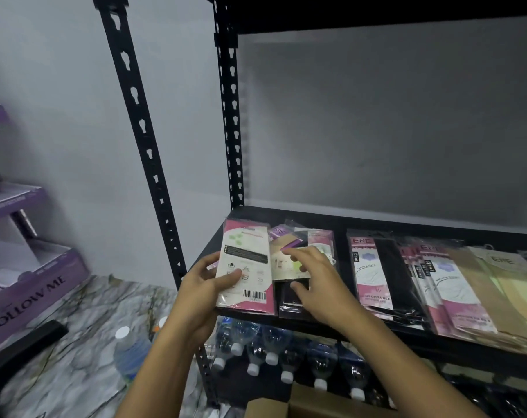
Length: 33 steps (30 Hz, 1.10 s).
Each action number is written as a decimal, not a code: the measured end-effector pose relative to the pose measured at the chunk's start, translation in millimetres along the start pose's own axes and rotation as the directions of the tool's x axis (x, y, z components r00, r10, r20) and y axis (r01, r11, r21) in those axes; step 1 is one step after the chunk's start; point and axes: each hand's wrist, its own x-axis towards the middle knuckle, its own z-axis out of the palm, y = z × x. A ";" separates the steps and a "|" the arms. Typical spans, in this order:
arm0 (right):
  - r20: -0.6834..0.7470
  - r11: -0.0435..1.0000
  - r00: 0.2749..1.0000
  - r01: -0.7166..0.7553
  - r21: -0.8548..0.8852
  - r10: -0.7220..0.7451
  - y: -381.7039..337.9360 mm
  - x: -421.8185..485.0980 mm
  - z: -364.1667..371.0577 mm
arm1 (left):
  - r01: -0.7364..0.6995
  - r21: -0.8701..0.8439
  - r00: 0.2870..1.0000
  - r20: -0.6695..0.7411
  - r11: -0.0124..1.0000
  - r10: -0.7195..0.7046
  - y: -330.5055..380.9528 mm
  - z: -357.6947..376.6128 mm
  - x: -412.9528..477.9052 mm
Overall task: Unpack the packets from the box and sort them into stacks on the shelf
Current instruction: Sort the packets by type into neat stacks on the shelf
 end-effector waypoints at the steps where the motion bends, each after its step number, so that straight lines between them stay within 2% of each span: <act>1: -0.018 1.000 1.000 0.012 0.023 -0.012 -0.1 -1.4 -3.5 | -0.009 -0.034 0.999 0.048 0.999 0.010 2.0 -0.3 -2.7; 3: -0.096 0.992 0.995 0.032 0.123 -0.021 -2.2 -4.0 -9.9 | -0.057 -0.027 0.994 0.091 0.998 0.059 2.8 0.8 -7.8; 5: -0.198 0.965 0.980 0.032 0.259 0.021 -6.7 -6.7 -14.7 | -0.147 0.025 0.988 0.057 0.989 0.145 0.9 5.0 -12.2; 8: -0.255 0.946 0.965 0.028 0.324 0.059 -19.1 -10.8 -15.5 | -0.319 0.193 0.946 0.011 0.928 0.324 -6.6 17.0 -16.4; 12: -0.169 0.903 0.975 -0.061 0.424 0.145 -41.0 -9.0 -3.4 | -0.557 0.452 0.813 0.124 0.697 0.569 -24.1 42.5 -23.0; 14: -0.152 0.851 0.960 -0.128 0.509 0.236 -47.6 -5.4 1.6 | -0.614 0.527 0.759 0.190 0.587 0.623 -31.1 55.2 -28.4; 16: -0.188 0.834 0.931 -0.175 0.523 0.313 -48.0 -2.4 3.8 | -0.632 0.567 0.738 0.229 0.529 0.635 -35.8 61.5 -31.3; 21: -0.249 0.793 0.878 -0.208 0.573 0.410 -43.3 -3.6 1.6 | -0.635 0.528 0.766 0.341 0.563 0.544 -41.6 57.4 -34.3; 25: -0.288 0.835 0.882 -0.185 0.518 0.374 -43.2 -7.5 -4.8 | -0.646 0.463 0.763 0.384 0.607 0.519 -34.1 47.5 -34.7; 27: -0.318 0.864 0.884 -0.166 0.475 0.344 -43.4 -9.3 -8.8 | -0.624 0.429 0.781 0.348 0.653 0.518 -26.0 43.5 -32.4; 31: -0.318 0.859 0.889 -0.144 0.491 0.331 -40.1 -9.5 -14.9 | -0.575 0.425 0.809 0.168 0.700 0.563 -9.7 40.2 -18.8; 33: -0.317 0.858 0.893 -0.131 0.496 0.319 -39.1 -9.6 -17.3 | -0.531 0.430 0.839 0.147 0.731 0.523 -3.2 41.2 -12.2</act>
